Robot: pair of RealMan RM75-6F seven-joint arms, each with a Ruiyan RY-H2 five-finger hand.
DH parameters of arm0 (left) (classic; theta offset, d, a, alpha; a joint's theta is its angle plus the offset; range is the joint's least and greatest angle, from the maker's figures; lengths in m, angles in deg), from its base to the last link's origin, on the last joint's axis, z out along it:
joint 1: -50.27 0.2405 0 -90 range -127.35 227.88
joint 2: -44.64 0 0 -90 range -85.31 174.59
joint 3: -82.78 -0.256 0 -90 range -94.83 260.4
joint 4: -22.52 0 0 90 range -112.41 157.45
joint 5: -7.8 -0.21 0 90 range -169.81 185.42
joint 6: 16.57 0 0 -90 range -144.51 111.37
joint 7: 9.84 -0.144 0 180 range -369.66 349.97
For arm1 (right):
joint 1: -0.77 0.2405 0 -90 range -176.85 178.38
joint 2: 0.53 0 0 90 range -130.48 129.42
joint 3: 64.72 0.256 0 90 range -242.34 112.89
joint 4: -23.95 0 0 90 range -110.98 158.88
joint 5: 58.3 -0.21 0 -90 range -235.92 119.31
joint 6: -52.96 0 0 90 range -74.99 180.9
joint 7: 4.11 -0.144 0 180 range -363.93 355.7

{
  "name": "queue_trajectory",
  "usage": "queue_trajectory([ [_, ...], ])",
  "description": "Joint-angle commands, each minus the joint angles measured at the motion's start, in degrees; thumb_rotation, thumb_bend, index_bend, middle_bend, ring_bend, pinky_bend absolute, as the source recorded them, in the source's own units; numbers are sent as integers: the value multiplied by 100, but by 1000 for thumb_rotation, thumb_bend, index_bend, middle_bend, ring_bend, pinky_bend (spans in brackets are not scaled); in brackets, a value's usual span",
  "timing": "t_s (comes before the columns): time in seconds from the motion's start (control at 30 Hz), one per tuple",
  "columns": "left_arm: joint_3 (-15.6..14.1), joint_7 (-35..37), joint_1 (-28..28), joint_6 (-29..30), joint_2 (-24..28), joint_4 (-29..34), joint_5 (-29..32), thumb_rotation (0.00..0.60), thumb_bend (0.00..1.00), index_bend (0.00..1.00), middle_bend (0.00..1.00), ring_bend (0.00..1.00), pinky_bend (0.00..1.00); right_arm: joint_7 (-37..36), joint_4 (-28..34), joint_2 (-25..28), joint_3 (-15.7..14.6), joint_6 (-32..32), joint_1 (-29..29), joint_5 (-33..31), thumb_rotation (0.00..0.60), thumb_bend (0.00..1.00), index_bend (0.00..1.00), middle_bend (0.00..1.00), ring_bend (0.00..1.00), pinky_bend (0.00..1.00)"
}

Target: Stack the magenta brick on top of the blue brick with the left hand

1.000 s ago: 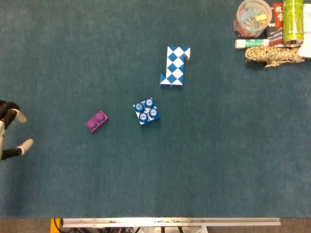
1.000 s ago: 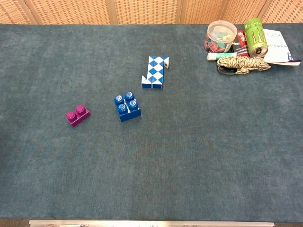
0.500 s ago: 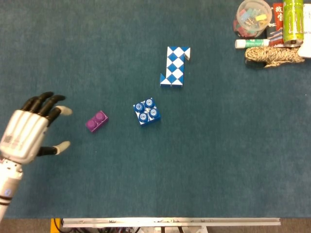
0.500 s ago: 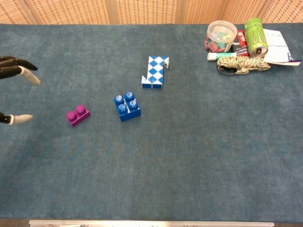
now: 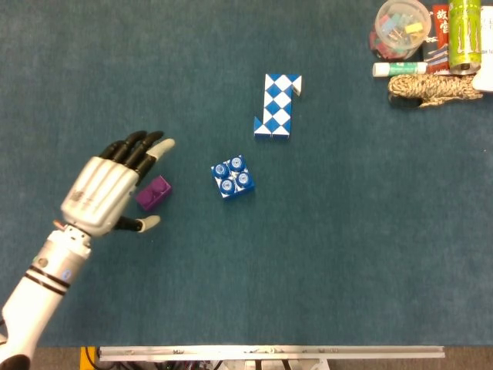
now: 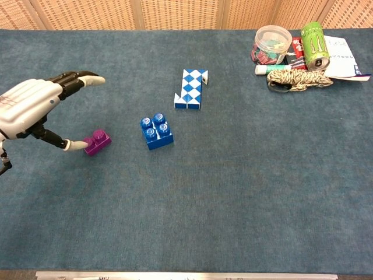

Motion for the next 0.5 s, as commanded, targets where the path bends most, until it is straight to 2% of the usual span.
queue_trajectory([
  [0.03, 38, -162, -112, -121, -163, -95, 130, 600, 20, 44, 58, 59, 181, -40, -4, 19, 2, -37, -23, 14, 600, 776, 517, 386, 251, 0],
  [0.2, 69, -610, -227, -219, -440, -324, 381, 600, 20, 0, 4, 28, 166, -128, -4, 59, 4, -111, -67, 57, 600, 776, 517, 386, 251, 0],
  [0.5, 66, -879, -396, -448, -720, -558, 819, 600, 20, 0, 0, 2, 154, -169, -12, 71, 12, -148, -94, 80, 600, 776, 517, 386, 251, 0],
])
